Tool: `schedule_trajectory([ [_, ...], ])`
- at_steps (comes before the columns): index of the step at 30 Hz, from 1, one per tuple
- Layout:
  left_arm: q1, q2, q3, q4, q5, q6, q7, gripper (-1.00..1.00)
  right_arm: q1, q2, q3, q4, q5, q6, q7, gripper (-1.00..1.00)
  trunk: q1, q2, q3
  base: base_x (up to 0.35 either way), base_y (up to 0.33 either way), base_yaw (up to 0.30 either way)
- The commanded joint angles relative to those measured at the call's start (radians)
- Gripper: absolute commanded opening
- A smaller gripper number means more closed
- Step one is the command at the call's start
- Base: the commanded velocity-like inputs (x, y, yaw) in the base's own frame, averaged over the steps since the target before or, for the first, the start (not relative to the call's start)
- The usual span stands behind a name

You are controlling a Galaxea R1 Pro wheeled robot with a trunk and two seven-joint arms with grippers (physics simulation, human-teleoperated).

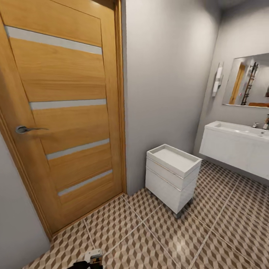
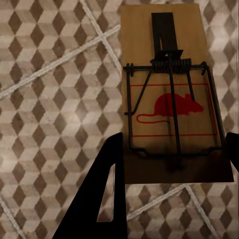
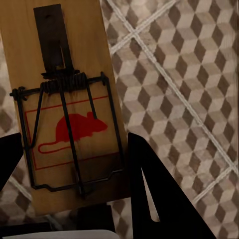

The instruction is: Take the four mousetraps from the cabinet in the bathroom and place them on the bathroom floor. Make sure all four end up on the same floor surface, and ensure that at least two of them are either under or directly next to the same bathroom sink.

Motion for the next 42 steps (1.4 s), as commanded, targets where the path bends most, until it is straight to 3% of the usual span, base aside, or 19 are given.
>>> schedule_trajectory([
  [1, -0.001, 0.000, 0.000, 0.000, 0.007, 0.003, 0.005, -1.00, -0.001, 0.001, 0.009, 0.001, -0.011, 0.002, -0.001, -1.00, 0.000, -0.001, -0.001, 0.000, 0.000, -0.290],
  [42, -0.001, 0.000, 0.000, -0.001, 0.006, 0.002, 0.005, -1.00, -0.001, -0.001, 0.009, 0.001, -0.014, 0.002, 0.038, -1.00, 0.000, -0.001, -0.001, 0.000, 0.000, -0.290],
])
